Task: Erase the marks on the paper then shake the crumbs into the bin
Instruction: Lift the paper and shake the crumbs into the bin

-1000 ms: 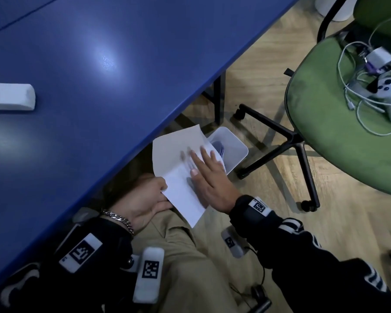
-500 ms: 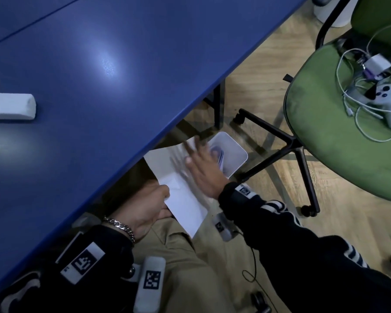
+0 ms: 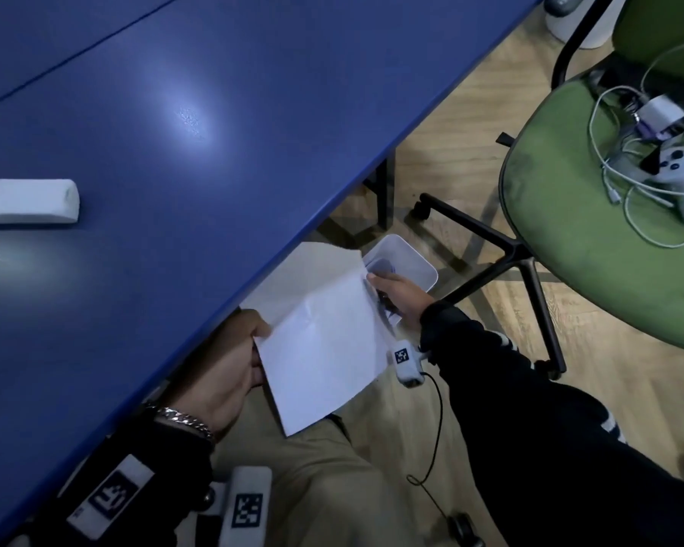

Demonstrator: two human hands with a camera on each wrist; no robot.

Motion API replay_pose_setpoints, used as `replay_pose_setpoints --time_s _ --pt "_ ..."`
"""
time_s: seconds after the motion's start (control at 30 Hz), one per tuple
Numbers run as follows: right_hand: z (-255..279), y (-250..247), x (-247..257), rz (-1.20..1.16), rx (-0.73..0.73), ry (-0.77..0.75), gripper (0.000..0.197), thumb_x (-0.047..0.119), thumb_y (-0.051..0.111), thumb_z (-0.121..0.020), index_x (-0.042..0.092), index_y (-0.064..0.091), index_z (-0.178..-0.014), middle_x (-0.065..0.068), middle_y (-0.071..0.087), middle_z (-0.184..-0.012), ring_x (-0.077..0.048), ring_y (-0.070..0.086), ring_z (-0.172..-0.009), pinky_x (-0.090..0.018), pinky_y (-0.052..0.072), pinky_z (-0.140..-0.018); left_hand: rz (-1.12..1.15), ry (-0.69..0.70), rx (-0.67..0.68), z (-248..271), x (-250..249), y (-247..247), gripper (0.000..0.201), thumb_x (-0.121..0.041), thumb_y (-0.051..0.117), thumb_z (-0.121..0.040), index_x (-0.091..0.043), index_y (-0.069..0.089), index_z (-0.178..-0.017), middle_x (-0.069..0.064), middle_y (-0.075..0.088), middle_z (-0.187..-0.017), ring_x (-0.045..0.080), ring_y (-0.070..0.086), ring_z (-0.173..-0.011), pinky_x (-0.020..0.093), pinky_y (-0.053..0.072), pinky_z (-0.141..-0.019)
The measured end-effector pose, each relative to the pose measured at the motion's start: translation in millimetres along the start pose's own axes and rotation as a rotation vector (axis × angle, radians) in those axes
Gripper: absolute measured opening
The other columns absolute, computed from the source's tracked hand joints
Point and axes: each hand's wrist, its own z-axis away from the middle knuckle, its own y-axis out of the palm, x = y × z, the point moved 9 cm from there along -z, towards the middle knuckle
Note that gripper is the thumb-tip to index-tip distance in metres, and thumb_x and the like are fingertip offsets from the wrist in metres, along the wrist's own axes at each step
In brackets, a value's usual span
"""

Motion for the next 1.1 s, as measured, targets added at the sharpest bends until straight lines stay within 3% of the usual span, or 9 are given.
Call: replay_pose_setpoints --time_s 0.23,0.37,0.5,0.6,0.7,0.77,0.87,0.97,1.1 --pt "12 -2 -21 -0.239 0.149 0.107 0.021 0.009 0.055 -0.1 -0.001 0.064 -0.117 -0.016 0.073 -0.106 -0.029 0.07 -0.093 -0.039 0.056 -0.088 0.068 0.099 -0.086 2 -13 -11 0.006 -0.016 0.064 -0.09 -0.018 0.066 -0.094 0.004 0.07 -0.095 0.022 0.064 -0.082 0.035 0.05 -0.074" --pt "9 -18 -12 -0.209 0.121 0.044 0.023 0.007 0.055 -0.101 0.0 0.068 -0.118 -0.02 0.073 -0.113 -0.035 0.071 -0.098 -0.047 0.059 -0.091 -0.093 0.164 -0.024 4 -20 -3 0.02 -0.014 0.07 -0.086 -0.001 0.067 -0.1 0.016 0.073 -0.096 0.031 0.069 -0.089 0.038 0.051 -0.08" --pt "-4 -51 13 0.345 -0.186 -0.061 0.013 0.017 0.061 -0.093 0.02 0.073 -0.095 -0.005 0.075 -0.101 -0.03 0.07 -0.101 -0.036 0.055 -0.091 -0.264 0.166 0.007 -1 -17 4 0.029 0.0 0.052 -0.099 -0.011 0.07 -0.118 0.009 0.078 -0.108 0.022 0.075 -0.095 0.03 0.061 -0.062" --pt "24 -35 69 0.579 -0.466 -0.359 0.044 0.046 0.047 -0.09 0.028 0.062 -0.127 0.001 0.069 -0.123 -0.025 0.064 -0.115 -0.036 0.05 -0.099 -0.292 0.158 0.022 -6 -14 12 0.027 -0.002 0.048 -0.105 -0.009 0.067 -0.122 0.007 0.076 -0.113 0.012 0.076 -0.087 0.026 0.06 -0.06" --pt "85 71 111 0.517 -0.082 -0.886 0.058 0.043 0.036 -0.104 0.012 0.038 -0.153 -0.013 0.041 -0.158 -0.028 0.037 -0.148 -0.045 0.03 -0.12 -0.225 0.151 -0.007 -15 -11 14 0.026 -0.005 0.05 -0.106 -0.007 0.066 -0.126 0.01 0.076 -0.118 0.016 0.078 -0.089 0.029 0.062 -0.063" --pt "117 120 104 0.616 0.162 -0.998 0.056 0.038 0.028 -0.11 0.028 0.012 -0.163 -0.002 0.008 -0.172 -0.021 0.002 -0.159 -0.046 0.007 -0.127 -0.179 0.164 -0.006 -17 -11 16 0.028 -0.007 0.05 -0.108 -0.012 0.066 -0.13 0.008 0.077 -0.117 0.017 0.078 -0.093 0.029 0.062 -0.064" --pt "79 100 51 0.916 0.032 -0.787 0.057 0.047 0.024 -0.109 0.046 -0.002 -0.16 0.013 -0.01 -0.171 -0.016 -0.013 -0.158 -0.06 -0.006 -0.124 -0.107 0.137 -0.02 -16 -11 12 0.032 -0.006 0.047 -0.11 -0.013 0.064 -0.135 0.007 0.074 -0.123 0.022 0.075 -0.104 0.029 0.063 -0.067" --pt "10 25 -5 1.324 -0.226 -0.289 0.066 0.053 0.033 -0.102 0.039 0.006 -0.161 0.0 -0.007 -0.172 -0.035 -0.009 -0.157 -0.077 -0.005 -0.115 -0.052 0.127 -0.021 -17 -10 6 0.034 -0.006 0.047 -0.11 -0.014 0.062 -0.139 0.004 0.071 -0.129 0.022 0.07 -0.114 0.028 0.064 -0.07" --pt "5 -28 15 1.013 -0.466 -0.23 0.056 0.036 0.048 -0.1 0.016 0.036 -0.151 -0.019 0.025 -0.163 -0.04 0.023 -0.151 -0.06 0.017 -0.121 -0.032 0.138 -0.031 -17 -9 1 0.033 -0.009 0.049 -0.11 -0.015 0.06 -0.141 0.002 0.07 -0.134 0.021 0.07 -0.118 0.034 0.062 -0.081"
